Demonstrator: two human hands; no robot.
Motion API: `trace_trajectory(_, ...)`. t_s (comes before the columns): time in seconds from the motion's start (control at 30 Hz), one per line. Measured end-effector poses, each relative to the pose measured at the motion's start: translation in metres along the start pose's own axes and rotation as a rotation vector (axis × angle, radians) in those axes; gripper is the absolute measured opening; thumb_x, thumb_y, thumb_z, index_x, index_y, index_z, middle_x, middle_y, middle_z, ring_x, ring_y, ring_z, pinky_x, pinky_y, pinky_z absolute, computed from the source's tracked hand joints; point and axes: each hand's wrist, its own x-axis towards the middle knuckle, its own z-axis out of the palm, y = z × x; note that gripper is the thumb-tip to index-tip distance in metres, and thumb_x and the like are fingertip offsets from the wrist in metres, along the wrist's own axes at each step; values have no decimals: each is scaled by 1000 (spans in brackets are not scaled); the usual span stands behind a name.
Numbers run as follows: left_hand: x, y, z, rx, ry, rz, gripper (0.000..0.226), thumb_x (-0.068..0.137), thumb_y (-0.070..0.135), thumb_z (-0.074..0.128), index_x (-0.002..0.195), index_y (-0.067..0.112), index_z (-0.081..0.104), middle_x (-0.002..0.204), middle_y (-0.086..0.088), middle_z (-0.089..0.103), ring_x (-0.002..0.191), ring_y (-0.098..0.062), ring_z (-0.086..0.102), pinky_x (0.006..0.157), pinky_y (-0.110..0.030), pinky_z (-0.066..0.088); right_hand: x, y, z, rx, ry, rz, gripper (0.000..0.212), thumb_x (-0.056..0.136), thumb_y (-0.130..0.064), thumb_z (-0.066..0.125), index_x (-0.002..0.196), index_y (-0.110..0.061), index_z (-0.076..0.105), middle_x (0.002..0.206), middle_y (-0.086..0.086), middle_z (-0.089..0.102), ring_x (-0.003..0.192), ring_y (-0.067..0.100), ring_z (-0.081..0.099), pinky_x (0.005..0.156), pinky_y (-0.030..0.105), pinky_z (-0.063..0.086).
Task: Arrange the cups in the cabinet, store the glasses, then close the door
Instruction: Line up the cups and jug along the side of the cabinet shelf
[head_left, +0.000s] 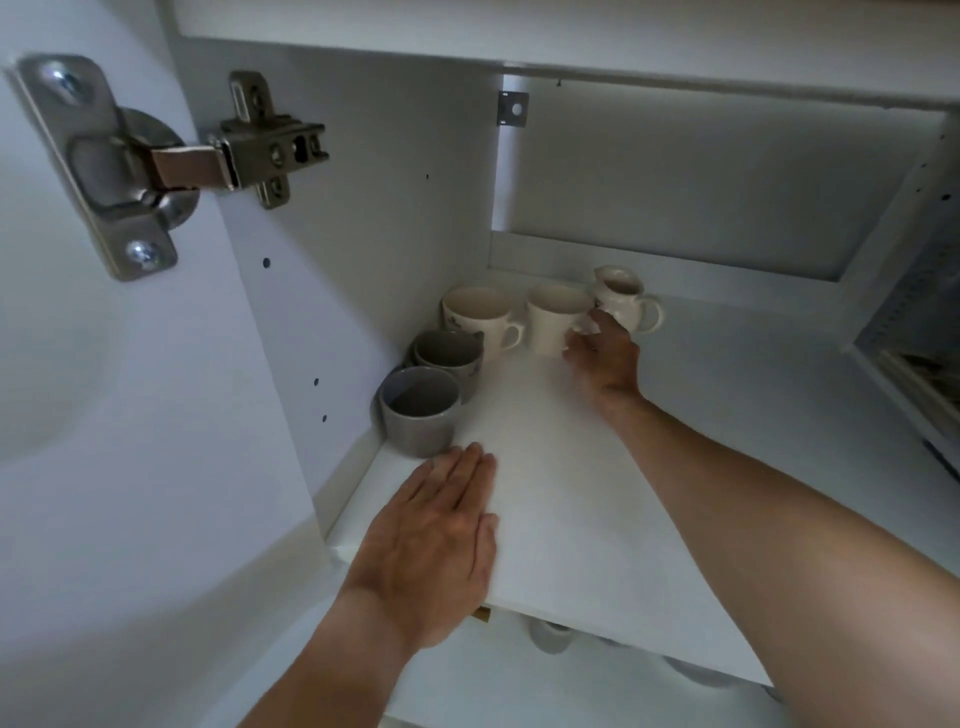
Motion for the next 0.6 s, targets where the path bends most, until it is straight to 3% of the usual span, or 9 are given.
trace_trajectory(0.1, 21, -3, -6, -35, -58, 47, 63, 99, 31, 28, 155, 13, 6, 164, -5, 6, 150, -11, 3, 120, -21, -1, 13, -11, 15, -57, -40, -15, 34, 92, -12, 59, 125, -8, 60, 118, 18, 69, 114, 32, 62, 93, 31, 46)
trace_trajectory(0.17, 48, 0, -10, -128, -87, 28, 66, 97, 23, 36, 155, 13, 5, 164, -3, 4, 150, -12, 2, 119, -23, 0, 22, -13, 21, -30, -82, 16, 38, 92, -13, 60, 129, -7, 58, 121, 21, 67, 116, 35, 61, 100, 38, 47)
trace_trajectory(0.27, 88, 17, -1, -176, -64, -27, 63, 100, 23, 33, 155, 11, 4, 164, -5, 2, 150, -15, 1, 120, -28, -1, 35, -8, 25, -16, -136, 33, 43, 93, -16, 60, 135, -10, 53, 122, 22, 67, 117, 39, 61, 101, 49, 48)
trace_trajectory(0.43, 106, 26, 25, -175, 14, -113, 60, 100, 34, 25, 155, 15, 10, 164, -2, 8, 150, -15, 6, 121, -31, 2, 51, -4, 31, -22, -184, 17, 43, 94, -21, 58, 136, -15, 53, 113, 21, 71, 109, 36, 66, 101, 48, 49)
trace_trajectory(0.6, 105, 26, 27, -217, 52, -124, 58, 100, 35, 24, 155, 19, 14, 163, 1, 10, 149, -12, 7, 120, -30, 2, 57, -10, 37, -28, -210, 20, 47, 96, -15, 53, 142, -12, 48, 130, 22, 61, 116, 36, 62, 105, 47, 46)
